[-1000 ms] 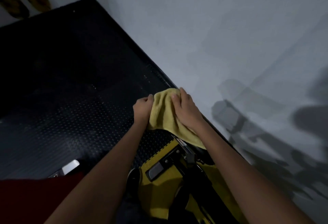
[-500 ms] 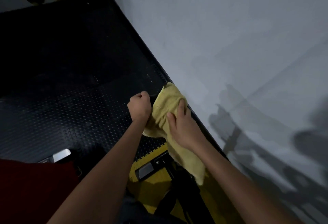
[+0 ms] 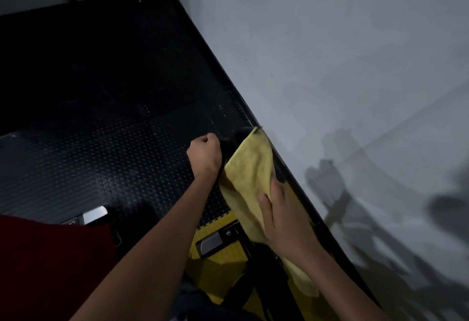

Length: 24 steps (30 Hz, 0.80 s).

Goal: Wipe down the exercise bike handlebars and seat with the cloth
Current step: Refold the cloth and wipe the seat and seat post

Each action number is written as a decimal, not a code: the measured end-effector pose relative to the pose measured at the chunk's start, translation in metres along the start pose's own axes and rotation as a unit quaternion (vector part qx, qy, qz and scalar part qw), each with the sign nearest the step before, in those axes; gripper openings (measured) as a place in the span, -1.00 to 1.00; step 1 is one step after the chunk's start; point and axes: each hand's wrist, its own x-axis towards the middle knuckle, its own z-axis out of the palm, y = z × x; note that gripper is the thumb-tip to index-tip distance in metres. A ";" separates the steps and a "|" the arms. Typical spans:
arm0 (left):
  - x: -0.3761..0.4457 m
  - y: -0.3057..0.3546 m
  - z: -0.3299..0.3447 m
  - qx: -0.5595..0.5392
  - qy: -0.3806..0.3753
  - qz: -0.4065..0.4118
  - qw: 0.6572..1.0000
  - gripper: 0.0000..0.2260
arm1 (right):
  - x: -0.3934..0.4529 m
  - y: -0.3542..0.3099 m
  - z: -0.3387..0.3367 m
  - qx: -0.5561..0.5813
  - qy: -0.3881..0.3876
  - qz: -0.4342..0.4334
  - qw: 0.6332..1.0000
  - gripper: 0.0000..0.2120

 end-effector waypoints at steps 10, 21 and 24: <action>0.003 0.001 0.001 -0.002 0.014 -0.013 1.000 -0.64 | 0.138 -0.017 0.007 0.075 0.056 0.103 0.990 -0.42; 0.004 -0.002 0.003 -0.020 0.018 -0.006 1.000 -0.62 | 0.013 0.002 0.003 -0.013 -0.011 -0.006 1.000 -0.33; 0.005 -0.002 0.002 -0.015 0.018 -0.006 1.000 -0.62 | 0.043 -0.005 0.006 -0.008 0.000 -0.014 1.000 -0.30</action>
